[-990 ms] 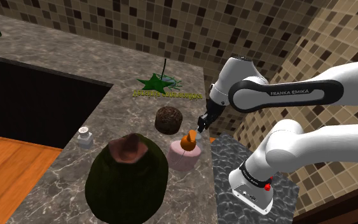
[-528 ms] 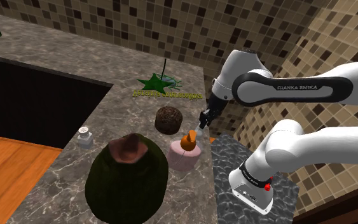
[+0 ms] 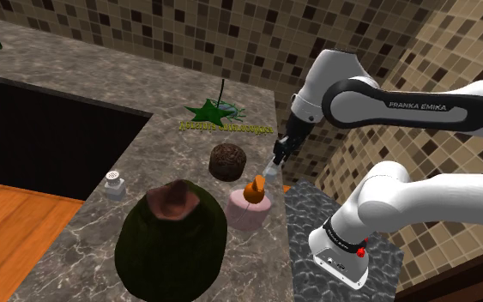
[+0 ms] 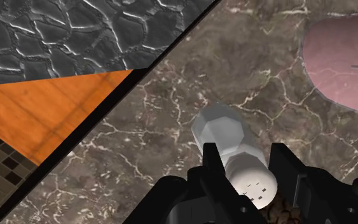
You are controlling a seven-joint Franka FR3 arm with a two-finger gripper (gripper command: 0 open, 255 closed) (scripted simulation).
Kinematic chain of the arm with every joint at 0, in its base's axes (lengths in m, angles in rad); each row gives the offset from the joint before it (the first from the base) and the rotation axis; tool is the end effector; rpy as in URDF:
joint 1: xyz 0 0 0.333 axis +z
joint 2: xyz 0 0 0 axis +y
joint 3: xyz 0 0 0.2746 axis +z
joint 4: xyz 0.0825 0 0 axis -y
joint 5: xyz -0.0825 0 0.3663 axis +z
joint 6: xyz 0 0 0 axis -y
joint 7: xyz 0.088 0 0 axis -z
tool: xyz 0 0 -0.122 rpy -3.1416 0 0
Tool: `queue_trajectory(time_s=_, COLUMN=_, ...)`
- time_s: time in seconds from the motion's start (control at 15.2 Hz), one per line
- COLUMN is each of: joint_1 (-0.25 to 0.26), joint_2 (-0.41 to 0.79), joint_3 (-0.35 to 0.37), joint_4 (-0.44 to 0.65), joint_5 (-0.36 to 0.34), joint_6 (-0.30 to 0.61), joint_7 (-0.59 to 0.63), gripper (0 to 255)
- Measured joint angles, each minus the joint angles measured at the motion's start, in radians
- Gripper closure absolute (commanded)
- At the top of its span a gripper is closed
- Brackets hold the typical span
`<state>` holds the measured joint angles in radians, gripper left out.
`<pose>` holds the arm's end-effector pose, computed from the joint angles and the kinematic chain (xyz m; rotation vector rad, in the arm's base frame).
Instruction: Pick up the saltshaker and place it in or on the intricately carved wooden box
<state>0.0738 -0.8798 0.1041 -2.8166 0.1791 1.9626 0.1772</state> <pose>0.2986 0.0616 0.3969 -3.0484 0.1562 -0.0179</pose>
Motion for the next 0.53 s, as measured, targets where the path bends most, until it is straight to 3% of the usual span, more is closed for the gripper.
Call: queue_trajectory(time_s=0.53, joint_1=-0.007, joint_2=-0.016, joint_3=-0.012, joint_4=0.100, joint_5=-0.015, joint_6=-0.116, joint_7=0.008, gripper=255)
